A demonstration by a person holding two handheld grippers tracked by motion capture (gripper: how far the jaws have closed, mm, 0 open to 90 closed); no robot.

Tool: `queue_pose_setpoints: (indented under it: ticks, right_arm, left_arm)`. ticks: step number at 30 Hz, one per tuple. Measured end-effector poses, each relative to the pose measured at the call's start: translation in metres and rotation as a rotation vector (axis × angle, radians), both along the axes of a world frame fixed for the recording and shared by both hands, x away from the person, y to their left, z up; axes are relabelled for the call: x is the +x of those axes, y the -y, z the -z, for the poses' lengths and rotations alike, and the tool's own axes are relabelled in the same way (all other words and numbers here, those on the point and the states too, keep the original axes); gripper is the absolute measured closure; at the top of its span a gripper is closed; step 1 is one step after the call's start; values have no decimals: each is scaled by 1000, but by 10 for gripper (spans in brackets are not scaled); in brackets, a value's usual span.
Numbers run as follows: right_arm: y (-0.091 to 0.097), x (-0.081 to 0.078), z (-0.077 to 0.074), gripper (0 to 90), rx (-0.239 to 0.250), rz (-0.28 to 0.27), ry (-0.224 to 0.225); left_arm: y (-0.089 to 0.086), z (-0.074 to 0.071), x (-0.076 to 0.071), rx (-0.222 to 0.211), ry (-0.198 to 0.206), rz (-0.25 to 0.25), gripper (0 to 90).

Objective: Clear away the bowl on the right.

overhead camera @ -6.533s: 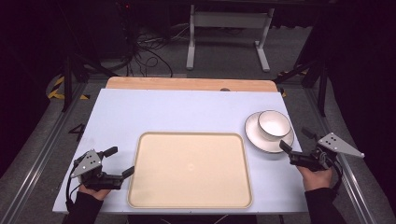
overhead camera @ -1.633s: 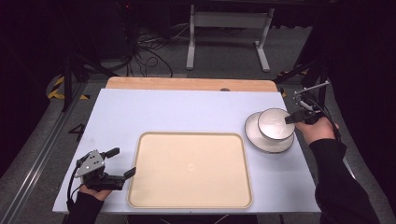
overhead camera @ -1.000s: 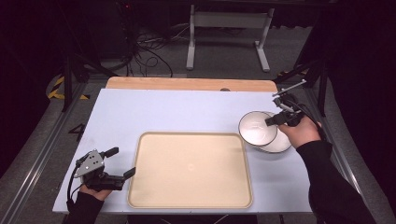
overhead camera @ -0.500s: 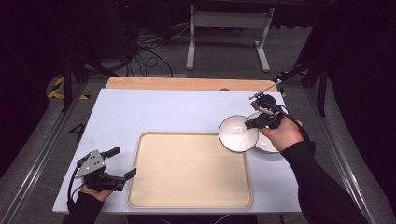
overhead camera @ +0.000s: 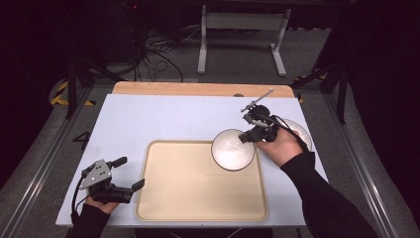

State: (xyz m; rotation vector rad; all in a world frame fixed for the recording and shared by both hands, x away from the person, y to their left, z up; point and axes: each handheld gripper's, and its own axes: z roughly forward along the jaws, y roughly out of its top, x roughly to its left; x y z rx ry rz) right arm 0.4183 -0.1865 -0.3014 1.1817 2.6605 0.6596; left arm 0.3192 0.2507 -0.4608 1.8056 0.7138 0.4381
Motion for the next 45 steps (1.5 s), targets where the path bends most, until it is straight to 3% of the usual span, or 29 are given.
queue_pose_setpoints:
  ticks: [26, 45]
  right_arm:
    - [-63, -9, 17, 833, 54, -151, -49]
    - [-77, -6, 66, 832, 55, -170, -128]
  left_arm:
    - [-1, -1, -1, -3, 1, 1, 0]
    - [-1, -1, -1, -5, 3, 2, 0]
